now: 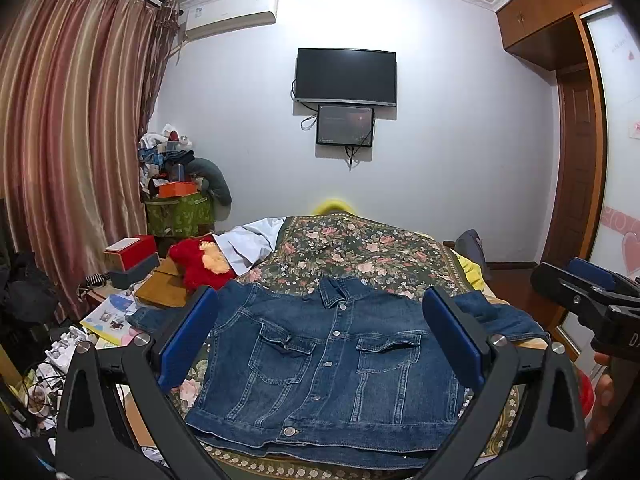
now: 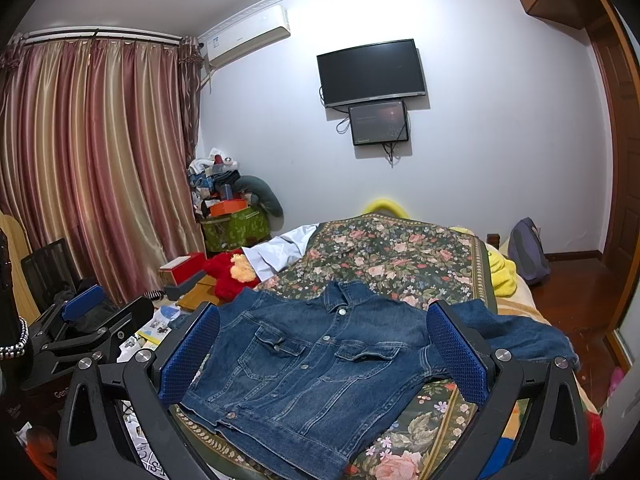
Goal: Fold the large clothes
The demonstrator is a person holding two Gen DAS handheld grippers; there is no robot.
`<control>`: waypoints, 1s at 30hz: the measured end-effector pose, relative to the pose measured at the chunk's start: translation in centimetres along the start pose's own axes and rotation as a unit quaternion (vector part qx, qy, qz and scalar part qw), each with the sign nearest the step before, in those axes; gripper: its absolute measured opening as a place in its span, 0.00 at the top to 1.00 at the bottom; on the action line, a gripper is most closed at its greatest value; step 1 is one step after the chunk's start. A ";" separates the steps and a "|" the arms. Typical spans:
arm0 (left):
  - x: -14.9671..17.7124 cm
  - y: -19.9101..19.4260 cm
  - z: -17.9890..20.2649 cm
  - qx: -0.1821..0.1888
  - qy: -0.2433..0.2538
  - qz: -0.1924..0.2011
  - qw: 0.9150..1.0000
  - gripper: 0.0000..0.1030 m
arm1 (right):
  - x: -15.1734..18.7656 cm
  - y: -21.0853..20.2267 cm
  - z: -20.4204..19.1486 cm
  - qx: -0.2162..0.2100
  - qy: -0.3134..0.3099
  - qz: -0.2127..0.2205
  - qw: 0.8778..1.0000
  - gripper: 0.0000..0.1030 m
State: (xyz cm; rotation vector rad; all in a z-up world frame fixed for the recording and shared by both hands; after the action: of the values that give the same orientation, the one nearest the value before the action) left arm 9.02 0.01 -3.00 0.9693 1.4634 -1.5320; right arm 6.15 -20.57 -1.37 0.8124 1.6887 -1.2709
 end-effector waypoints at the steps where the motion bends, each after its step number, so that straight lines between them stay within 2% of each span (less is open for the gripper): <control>1: -0.1 0.3 0.0 0.000 -0.001 0.000 1.000 0.00 | 0.0 0.0 0.0 0.000 0.000 0.000 1.000 0.00; 30: -0.4 0.3 0.7 -0.003 0.003 0.001 1.000 0.00 | -0.1 0.0 -0.5 0.000 -0.001 0.002 1.000 0.00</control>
State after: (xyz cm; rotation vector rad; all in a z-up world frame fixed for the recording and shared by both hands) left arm 9.46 -0.65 -2.71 0.9724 1.4685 -1.5239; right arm 6.06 -20.12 -1.18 0.8138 1.6841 -1.2686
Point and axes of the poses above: each gripper's, at about its wrist camera, not at the fingertips, and y roughly the way its jaws point, z to its right, x to its underside, the point moved 9 cm from there along y, roughly the way its jaws point, and after that the axes turned 8 degrees about -z, right-handed, at the moved point
